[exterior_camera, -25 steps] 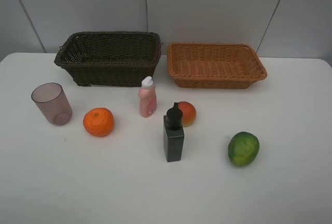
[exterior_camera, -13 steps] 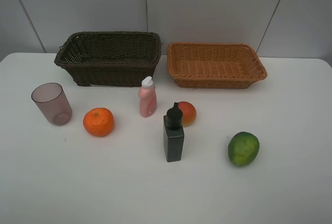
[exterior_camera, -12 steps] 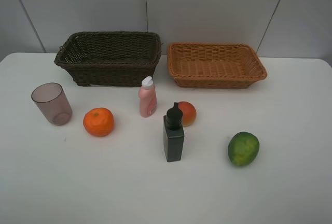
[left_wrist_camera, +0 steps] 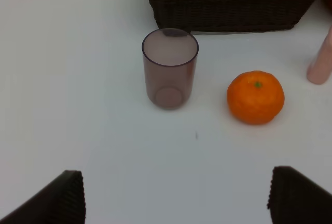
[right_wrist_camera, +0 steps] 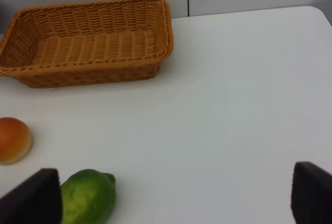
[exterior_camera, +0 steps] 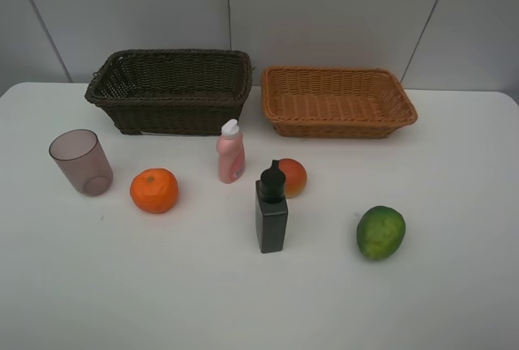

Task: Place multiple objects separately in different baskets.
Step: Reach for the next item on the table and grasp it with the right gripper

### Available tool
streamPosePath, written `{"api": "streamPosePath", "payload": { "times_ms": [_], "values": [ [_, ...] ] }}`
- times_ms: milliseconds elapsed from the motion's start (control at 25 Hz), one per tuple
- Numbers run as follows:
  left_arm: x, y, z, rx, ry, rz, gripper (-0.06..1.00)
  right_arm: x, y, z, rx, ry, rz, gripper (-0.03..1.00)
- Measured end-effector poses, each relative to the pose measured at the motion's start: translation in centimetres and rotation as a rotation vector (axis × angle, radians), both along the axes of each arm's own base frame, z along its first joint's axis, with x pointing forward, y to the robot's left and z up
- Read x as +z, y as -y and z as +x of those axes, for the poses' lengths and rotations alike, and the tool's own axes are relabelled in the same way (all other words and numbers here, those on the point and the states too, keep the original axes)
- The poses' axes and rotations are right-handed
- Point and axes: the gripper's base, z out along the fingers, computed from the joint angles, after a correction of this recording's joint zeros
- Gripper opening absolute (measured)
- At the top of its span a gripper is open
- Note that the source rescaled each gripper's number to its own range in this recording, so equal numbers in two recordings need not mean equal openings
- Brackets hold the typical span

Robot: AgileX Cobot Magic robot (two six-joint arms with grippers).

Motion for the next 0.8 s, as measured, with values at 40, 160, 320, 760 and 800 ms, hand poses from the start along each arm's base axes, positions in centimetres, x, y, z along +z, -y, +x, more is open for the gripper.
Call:
{"api": "streamPosePath", "payload": {
  "times_ms": [40, 160, 320, 760, 800],
  "values": [
    [0.0, 0.0, 0.0, 0.000, 0.000, 0.000, 0.92, 0.0, 0.0, 0.0, 0.000, 0.000, 0.000, 0.93],
    [0.0, 0.0, 0.0, 0.000, 0.000, 0.000, 0.92, 0.0, 0.0, 0.0, 0.000, 0.000, 0.000, 0.93],
    [0.0, 0.0, 0.0, 0.000, 0.000, 0.000, 0.92, 0.0, 0.0, 0.0, 0.000, 0.000, 0.000, 0.93],
    [0.0, 0.0, 0.0, 0.000, 0.000, 0.000, 0.92, 2.2, 0.2, 3.5, 0.001, -0.166, 0.010, 0.93],
    [0.0, 0.0, 0.0, 0.000, 0.000, 0.000, 0.92, 2.7, 0.3, 4.4, 0.001, -0.197, 0.011, 0.93]
  ]
}}
